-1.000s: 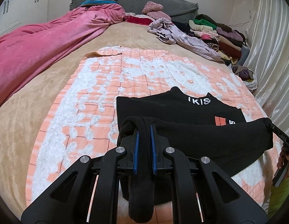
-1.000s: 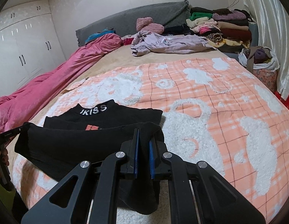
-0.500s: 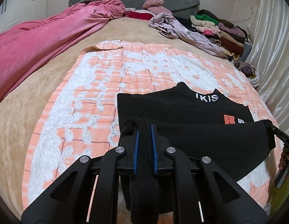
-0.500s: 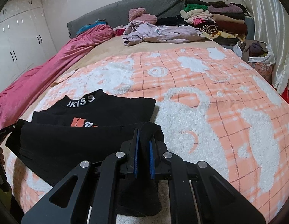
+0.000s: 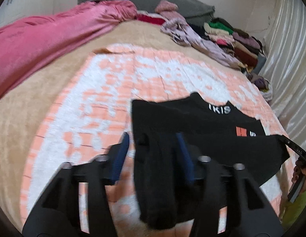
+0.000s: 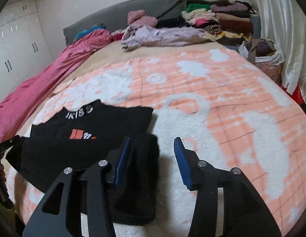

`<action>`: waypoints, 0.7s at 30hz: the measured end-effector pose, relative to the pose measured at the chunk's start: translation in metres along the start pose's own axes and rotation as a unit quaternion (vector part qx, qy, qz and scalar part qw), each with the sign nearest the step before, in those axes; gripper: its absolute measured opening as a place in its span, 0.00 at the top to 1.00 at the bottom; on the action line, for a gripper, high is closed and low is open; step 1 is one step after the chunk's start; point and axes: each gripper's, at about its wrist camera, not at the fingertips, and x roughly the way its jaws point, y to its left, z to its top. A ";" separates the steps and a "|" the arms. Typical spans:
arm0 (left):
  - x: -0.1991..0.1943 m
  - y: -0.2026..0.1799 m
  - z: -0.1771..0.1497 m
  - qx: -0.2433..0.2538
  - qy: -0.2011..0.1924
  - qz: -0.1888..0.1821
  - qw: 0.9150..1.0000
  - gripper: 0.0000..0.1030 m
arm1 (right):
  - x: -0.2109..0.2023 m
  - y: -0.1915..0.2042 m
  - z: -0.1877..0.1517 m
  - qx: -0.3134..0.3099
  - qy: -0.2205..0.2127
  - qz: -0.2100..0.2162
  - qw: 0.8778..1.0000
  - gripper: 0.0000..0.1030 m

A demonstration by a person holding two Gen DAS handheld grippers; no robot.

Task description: Fold small clothes

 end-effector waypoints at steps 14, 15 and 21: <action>-0.061 -0.023 -0.067 0.034 -0.007 -0.029 0.999 0.59 | -0.055 0.031 -0.055 -0.050 0.010 0.080 0.995 0.56; -0.058 -0.029 -0.076 0.041 0.004 -0.032 0.999 0.59 | -0.054 0.033 -0.059 -0.052 0.014 0.081 0.995 0.56; -0.039 -0.032 -0.099 0.032 0.032 -0.031 0.999 0.59 | -0.048 0.027 -0.070 -0.029 0.017 0.074 0.997 0.56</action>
